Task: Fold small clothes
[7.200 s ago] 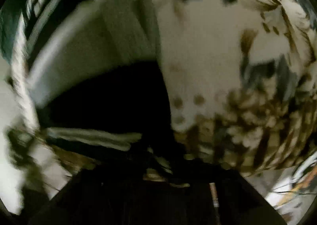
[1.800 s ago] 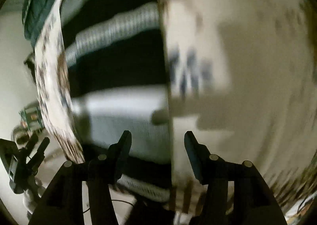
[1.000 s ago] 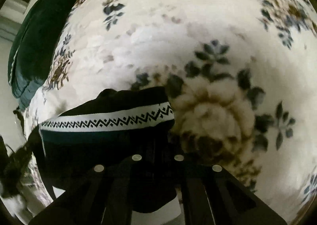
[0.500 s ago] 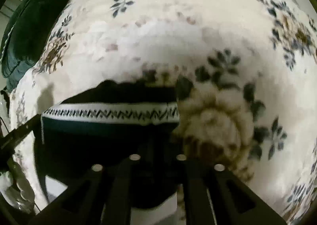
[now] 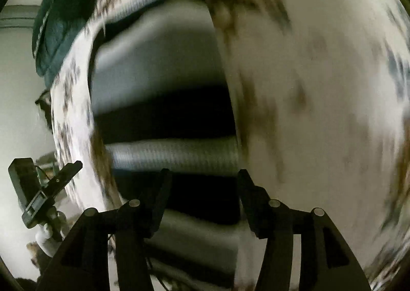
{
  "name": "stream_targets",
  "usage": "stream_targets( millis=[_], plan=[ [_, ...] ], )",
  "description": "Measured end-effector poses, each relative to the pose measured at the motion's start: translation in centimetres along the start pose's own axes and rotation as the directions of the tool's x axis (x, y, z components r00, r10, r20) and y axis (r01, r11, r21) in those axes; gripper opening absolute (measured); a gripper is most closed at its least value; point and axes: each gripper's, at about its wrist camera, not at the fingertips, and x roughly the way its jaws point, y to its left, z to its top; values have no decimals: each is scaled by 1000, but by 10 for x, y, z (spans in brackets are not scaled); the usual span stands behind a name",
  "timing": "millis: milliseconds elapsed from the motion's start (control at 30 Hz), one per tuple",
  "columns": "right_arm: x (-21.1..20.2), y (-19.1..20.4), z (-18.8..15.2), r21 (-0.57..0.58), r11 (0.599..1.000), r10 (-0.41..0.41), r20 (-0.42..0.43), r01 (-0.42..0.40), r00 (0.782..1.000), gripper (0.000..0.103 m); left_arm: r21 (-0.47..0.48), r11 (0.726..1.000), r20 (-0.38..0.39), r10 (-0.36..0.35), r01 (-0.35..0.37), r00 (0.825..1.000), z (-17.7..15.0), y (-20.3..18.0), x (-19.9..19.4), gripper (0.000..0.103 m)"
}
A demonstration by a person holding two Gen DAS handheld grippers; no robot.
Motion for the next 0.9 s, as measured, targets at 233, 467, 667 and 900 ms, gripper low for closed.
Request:
stream_targets(
  millis=[233, 467, 667, 900],
  plan=[
    [52, -41, -138, 128, 992, 41, -149, -21, 988, 55, -74, 993, -154, 78, -90, 985, -123, 14, 25, 56],
    [109, -45, -215, 171, 985, 68, -189, -36, 980, 19, -100, 989, -61, 100, -106, 993, -164, 7, 22, 5],
    [110, -36, -240, 133, 991, 1, -141, 18, 990, 6, -117, 988, -23, 103, -105, 994, -176, 18, 9, 5],
    [120, -28, -238, 88, 995, -26, -179, 42, 983, 21, -166, 985, -47, 40, -47, 998, -175, 35, 17, 11]
  ],
)
